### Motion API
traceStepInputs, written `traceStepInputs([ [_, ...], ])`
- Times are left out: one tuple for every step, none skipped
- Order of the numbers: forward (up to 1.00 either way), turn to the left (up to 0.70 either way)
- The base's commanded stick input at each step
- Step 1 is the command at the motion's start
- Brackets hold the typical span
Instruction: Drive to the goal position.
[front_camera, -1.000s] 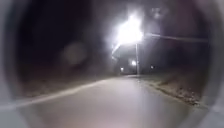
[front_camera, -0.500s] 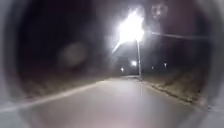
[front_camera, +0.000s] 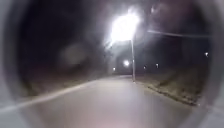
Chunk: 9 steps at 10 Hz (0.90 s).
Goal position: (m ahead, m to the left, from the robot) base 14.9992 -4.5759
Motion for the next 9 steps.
traceStepInputs([
  [0.85, 0.0],
  [0.85, 0.0],
  [0.85, 0.0],
  [0.85, 0.0],
  [0.85, 0.0],
  [0.85, 0.0],
  [0.85, 0.0],
  [0.85, 0.0],
  [0.85, 0.0],
])
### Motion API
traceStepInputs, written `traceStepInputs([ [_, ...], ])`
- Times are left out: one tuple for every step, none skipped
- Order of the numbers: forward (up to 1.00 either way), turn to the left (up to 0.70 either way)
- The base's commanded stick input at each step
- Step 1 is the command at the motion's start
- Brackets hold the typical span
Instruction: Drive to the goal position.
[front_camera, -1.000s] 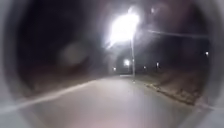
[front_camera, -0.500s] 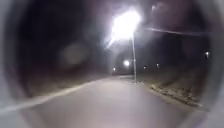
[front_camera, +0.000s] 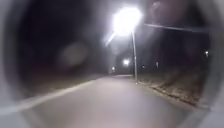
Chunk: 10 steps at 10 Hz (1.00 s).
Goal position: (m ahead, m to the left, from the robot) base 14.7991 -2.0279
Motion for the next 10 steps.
traceStepInputs([
  [0.85, 0.0],
  [0.85, 0.0],
  [0.85, 0.0],
  [0.85, 0.0],
  [0.85, 0.0],
  [0.85, 0.0],
  [0.85, 0.0],
  [0.85, 0.0],
  [0.85, 0.0],
  [0.85, 0.0],
])
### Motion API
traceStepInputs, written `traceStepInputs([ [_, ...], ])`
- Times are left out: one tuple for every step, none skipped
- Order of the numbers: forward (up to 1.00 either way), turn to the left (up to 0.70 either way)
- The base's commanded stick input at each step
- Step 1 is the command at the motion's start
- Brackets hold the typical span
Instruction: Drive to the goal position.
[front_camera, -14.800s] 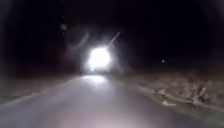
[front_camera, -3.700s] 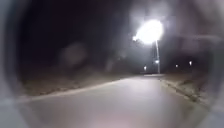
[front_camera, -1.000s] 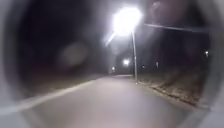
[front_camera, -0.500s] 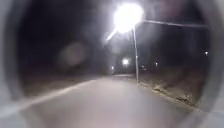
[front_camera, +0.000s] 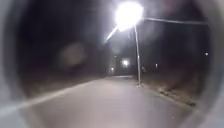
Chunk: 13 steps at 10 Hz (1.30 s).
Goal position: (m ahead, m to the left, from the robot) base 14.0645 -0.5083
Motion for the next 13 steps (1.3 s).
traceStepInputs([
  [0.85, 0.0],
  [0.85, 0.0],
  [0.85, 0.0],
  [0.85, 0.0],
  [0.85, 0.0],
  [0.85, 0.0],
  [0.85, 0.0],
  [0.85, 0.0],
  [0.85, 0.0],
  [0.85, 0.0],
  [0.85, 0.0],
  [0.85, 0.0],
  [0.85, 0.0],
])
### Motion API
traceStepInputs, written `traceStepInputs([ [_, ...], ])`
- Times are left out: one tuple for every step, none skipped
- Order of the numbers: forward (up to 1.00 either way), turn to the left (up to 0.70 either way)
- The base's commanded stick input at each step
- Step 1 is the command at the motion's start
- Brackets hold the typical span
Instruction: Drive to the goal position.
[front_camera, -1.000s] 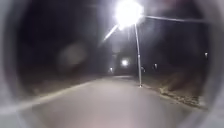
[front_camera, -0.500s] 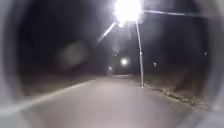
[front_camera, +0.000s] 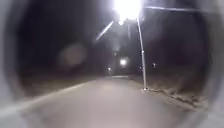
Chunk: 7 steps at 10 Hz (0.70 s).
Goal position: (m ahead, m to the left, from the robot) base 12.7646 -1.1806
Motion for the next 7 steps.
traceStepInputs([
  [0.85, 0.0],
  [0.85, 0.0],
  [0.85, 0.0],
  [0.85, 0.0],
  [0.85, 0.0],
  [0.85, 0.0],
  [0.85, 0.0],
])
